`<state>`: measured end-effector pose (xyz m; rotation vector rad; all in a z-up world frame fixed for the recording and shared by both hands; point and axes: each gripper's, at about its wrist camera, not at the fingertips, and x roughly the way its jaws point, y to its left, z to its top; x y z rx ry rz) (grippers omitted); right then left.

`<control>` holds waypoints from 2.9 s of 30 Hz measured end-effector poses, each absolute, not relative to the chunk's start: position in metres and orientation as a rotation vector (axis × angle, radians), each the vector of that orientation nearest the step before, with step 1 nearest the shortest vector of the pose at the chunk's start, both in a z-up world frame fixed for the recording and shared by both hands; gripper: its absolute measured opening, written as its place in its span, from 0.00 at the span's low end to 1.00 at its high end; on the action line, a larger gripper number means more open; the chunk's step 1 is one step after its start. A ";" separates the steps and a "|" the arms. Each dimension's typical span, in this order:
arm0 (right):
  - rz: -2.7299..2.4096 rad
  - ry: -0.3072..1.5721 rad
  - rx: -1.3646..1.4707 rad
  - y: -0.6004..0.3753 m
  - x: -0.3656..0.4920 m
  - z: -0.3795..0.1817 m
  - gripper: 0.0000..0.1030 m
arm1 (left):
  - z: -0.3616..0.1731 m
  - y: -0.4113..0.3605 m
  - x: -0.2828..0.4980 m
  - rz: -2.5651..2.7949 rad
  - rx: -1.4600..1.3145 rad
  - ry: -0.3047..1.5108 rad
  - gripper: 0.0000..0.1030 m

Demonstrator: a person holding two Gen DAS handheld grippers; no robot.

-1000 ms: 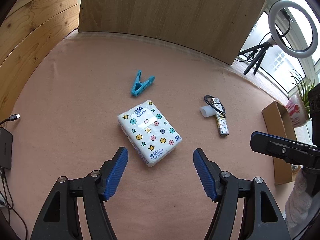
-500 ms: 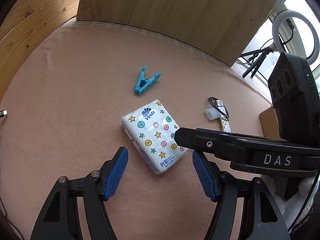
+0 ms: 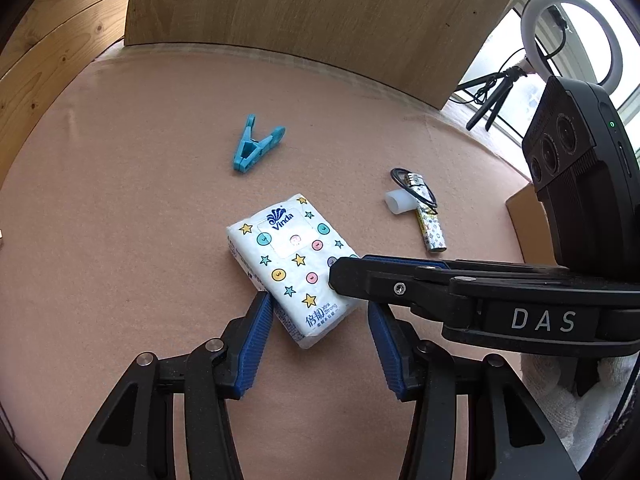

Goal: Organize objects
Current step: 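Grasp the star-print tissue pack with the right gripper and lift it, then carry the tissue pack over the box and open the right gripper, then move both tools back over the table to the patterned lighter with cable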

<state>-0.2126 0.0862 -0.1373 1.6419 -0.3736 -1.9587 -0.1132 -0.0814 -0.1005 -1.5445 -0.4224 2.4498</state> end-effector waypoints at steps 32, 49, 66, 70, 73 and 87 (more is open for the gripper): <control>-2.484 -0.690 1.389 0.357 -0.085 -0.029 0.21 | -0.005 0.223 -0.089 2.140 -1.194 -0.080 0.51; -2.641 -0.811 1.377 0.452 -0.042 -0.032 0.21 | -0.011 0.329 -0.076 2.020 -1.160 0.021 0.53; -2.709 -0.781 1.404 0.446 -0.050 -0.035 0.42 | -0.014 0.272 -0.088 2.138 -1.222 -0.013 0.64; -2.688 -0.764 1.403 0.431 -0.055 -0.035 0.42 | -0.015 0.244 -0.091 2.180 -1.246 -0.036 0.64; -2.671 -0.743 1.404 0.419 -0.060 -0.035 0.42 | -0.018 0.218 -0.093 2.216 -1.271 -0.065 0.64; -2.551 -0.539 1.438 0.327 -0.110 -0.043 0.42 | -0.039 0.078 -0.122 2.398 -1.418 -0.182 0.64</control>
